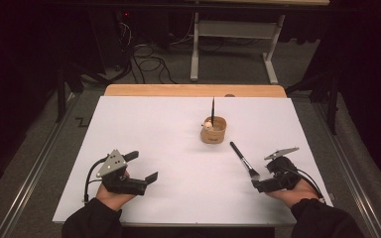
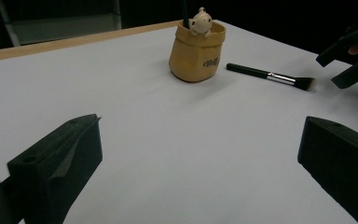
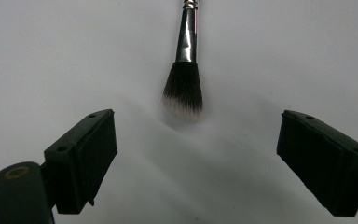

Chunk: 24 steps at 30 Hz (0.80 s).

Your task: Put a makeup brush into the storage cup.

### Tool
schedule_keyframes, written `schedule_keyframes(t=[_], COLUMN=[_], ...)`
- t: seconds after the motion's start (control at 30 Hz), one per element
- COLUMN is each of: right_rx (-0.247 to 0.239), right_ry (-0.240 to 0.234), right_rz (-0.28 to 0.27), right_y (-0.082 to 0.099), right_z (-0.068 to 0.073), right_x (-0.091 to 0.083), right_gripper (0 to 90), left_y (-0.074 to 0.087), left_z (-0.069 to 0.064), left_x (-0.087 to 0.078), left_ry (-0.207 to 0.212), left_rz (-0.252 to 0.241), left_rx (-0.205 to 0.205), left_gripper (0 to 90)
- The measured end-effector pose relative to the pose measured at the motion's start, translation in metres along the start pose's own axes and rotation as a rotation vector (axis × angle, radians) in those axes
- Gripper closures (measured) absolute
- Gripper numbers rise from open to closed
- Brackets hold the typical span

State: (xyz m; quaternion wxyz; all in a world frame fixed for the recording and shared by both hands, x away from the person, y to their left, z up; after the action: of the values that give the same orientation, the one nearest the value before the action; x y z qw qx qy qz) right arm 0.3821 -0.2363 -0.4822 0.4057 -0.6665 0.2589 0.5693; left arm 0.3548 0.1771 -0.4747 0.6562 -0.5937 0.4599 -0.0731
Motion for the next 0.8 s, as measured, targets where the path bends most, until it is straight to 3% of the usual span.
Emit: schedule_keyframes(t=[0.3, 0.8], right_rx=[-0.026, -0.053], right_ry=[0.009, 0.012], right_rz=[0.084, 0.172], right_y=[0.0037, 0.0035], right_z=[0.0019, 0.0059], right_x=[-0.0010, 0.0011], right_gripper=[14.1, 15.9], left_y=[0.0001, 0.0002], left_z=[-0.0005, -0.0005], left_x=[0.0002, 0.0002], left_ry=[0.001, -0.001], left_rz=[0.001, 0.002], left_rx=[0.002, 0.003], left_gripper=[0.4, 0.4])
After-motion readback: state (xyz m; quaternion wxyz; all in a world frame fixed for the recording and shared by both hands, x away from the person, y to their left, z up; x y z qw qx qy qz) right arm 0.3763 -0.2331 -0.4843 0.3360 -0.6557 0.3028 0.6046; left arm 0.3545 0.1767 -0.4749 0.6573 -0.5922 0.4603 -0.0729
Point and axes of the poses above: each handheld gripper's, and its own axes: x roughly forward along the jaws, y roughly out of its underside, z roughly to its left, the point moved 5 cm from there along x, roughly forward along the jaws, and after that the axes turned 12 degrees about z, right-handed, at the moved point
